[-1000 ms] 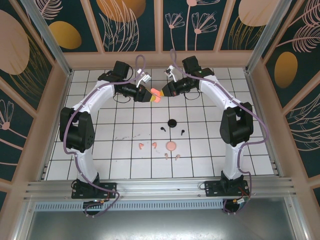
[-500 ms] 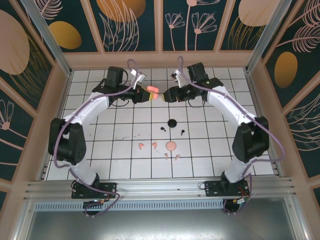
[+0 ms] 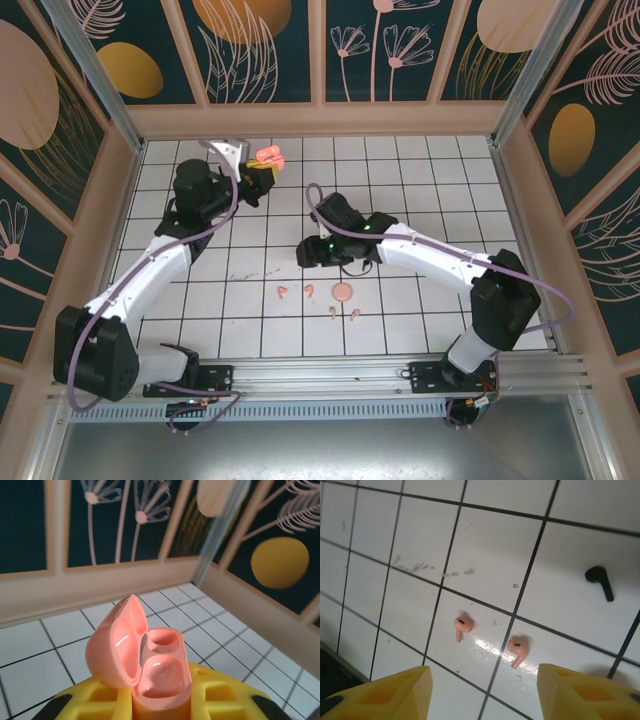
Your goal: Insert the wireless bluetooth earbuds into the charging case
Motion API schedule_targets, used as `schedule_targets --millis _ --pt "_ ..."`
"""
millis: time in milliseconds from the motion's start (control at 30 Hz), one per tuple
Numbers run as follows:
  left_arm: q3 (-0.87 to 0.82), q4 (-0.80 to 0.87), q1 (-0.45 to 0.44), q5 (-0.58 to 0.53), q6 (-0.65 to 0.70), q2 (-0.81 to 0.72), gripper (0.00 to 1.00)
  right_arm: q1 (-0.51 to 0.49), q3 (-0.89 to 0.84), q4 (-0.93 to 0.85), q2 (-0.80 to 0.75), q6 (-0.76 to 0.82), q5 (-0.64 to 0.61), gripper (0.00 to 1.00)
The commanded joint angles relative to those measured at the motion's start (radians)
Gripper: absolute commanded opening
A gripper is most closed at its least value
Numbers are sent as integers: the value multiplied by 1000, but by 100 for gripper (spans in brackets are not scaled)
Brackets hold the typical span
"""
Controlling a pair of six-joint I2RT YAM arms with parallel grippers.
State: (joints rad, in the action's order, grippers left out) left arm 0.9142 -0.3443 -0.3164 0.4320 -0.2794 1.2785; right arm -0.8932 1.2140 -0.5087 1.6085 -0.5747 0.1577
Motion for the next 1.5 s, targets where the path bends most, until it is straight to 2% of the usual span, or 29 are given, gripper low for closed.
schedule_targets --millis 0,133,333,500,1000,1467 --pt "-88 -204 1 -186 -83 -75 0 -60 4 8 54 -217 -158 62" --pt "-125 -184 1 -360 -104 -134 0 -129 81 -19 172 -359 -196 63" --pt "-131 -112 1 -451 -101 -195 0 -213 275 -151 380 -510 -262 63" --pt "-159 -100 1 -517 -102 -241 0 -236 355 -202 466 -581 -273 62" --pt "-202 -131 2 -525 -118 -265 0 -243 508 -313 608 -600 -276 56" --pt "-205 -136 2 -510 -116 -263 0 -241 527 -319 645 -593 -264 46"
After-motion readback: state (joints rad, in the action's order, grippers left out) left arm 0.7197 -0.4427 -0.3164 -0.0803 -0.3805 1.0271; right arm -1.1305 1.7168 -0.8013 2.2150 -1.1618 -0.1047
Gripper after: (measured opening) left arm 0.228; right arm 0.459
